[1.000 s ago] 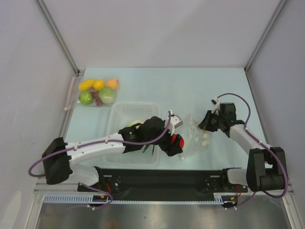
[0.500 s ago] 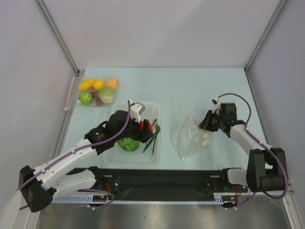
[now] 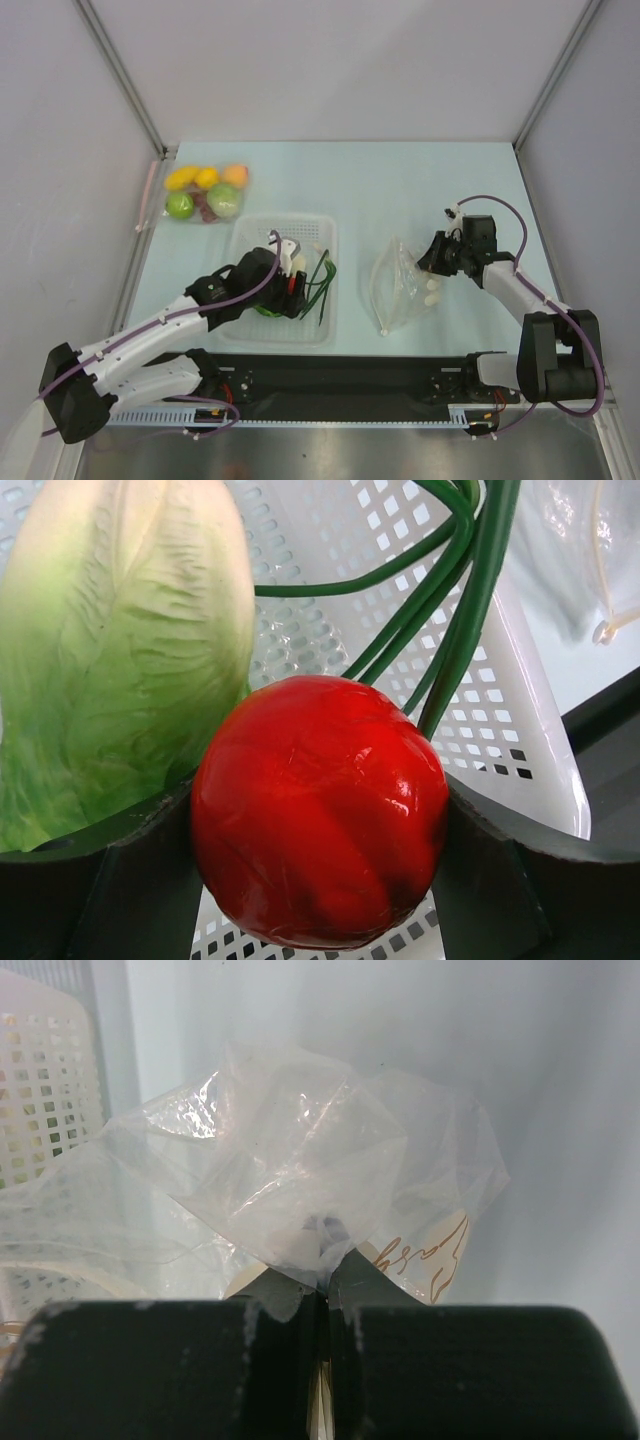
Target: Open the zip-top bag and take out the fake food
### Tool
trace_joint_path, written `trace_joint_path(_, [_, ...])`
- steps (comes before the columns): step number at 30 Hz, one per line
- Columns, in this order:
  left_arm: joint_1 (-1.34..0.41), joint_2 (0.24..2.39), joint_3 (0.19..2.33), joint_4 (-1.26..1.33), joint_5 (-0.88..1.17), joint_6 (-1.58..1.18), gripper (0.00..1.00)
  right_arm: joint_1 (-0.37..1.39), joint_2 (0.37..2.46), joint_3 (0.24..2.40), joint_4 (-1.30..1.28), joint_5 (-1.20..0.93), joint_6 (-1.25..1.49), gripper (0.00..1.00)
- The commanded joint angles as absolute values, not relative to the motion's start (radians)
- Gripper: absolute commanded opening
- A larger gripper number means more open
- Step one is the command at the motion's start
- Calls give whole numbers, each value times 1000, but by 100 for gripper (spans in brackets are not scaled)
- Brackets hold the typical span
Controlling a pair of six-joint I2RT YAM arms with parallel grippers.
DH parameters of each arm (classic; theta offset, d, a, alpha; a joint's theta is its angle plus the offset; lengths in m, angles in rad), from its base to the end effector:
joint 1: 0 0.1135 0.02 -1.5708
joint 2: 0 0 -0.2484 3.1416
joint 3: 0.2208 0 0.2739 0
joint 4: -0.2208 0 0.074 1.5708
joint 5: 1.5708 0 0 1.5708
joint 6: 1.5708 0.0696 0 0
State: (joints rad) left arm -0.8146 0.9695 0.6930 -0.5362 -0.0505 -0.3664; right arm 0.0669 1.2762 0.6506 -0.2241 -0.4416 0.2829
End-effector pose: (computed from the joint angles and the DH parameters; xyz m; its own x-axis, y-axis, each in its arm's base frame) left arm 0.1752 -0.1806 0.1989 -0.7169 0.2386 -0.6550 0.4776 0.8526 -0.2121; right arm 0.2874 0.0491 0.1405 -0.8151 0.1983 -0.5444 -0.1192 0.8621 0.4925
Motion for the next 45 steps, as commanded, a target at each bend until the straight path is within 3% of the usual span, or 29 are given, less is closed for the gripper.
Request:
trace_joint_path(1, [-833, 969, 692, -520, -66, -387, 44, 61, 1269, 667, -224, -448, 272, 0])
trace_joint_path(2, [-838, 969, 695, -519, -66, -387, 63, 63, 1267, 669, -225, -446, 272, 0])
trace_joint_path(3, [-838, 968, 696, -514, -63, -387, 69, 61, 1266, 669, -230, -443, 270, 0])
trace_joint_path(4, [-839, 966, 699, -512, -61, -382, 89, 61, 1262, 669, -232, -443, 268, 0])
trace_joint_path(5, [-839, 965, 703, -514, -58, -379, 99, 63, 1262, 670, -233, -442, 268, 0])
trace_joint_path(21, [-798, 900, 804, -543, -170, -362, 100, 52, 1207, 716, -310, -403, 272, 0])
trace_joint_path(24, [-759, 894, 847, -526, -193, -347, 100, 51, 1189, 738, -339, -394, 268, 20])
trace_joint_path(25, [-750, 893, 856, -523, -202, -336, 100, 51, 1175, 744, -348, -390, 265, 34])
trace_joint_path(27, [-720, 891, 887, -514, -216, -327, 100, 49, 1163, 756, -374, -368, 264, 48])
trace_joint_path(28, [-706, 897, 906, -509, -230, -324, 100, 49, 1151, 768, -383, -359, 259, 62])
trace_joint_path(32, [-634, 920, 968, -535, -279, -337, 100, 49, 1112, 810, -439, -312, 264, 80])
trace_joint_path(33, [-623, 923, 980, -558, -293, -342, 100, 51, 1103, 819, -465, -301, 264, 90])
trace_joint_path(38, [-571, 902, 1048, -607, -434, -391, 99, 51, 1016, 899, -557, -198, 258, 100])
trace_joint_path(45, [-565, 813, 1098, -636, -525, -354, 100, 51, 878, 972, -594, -89, 253, 100])
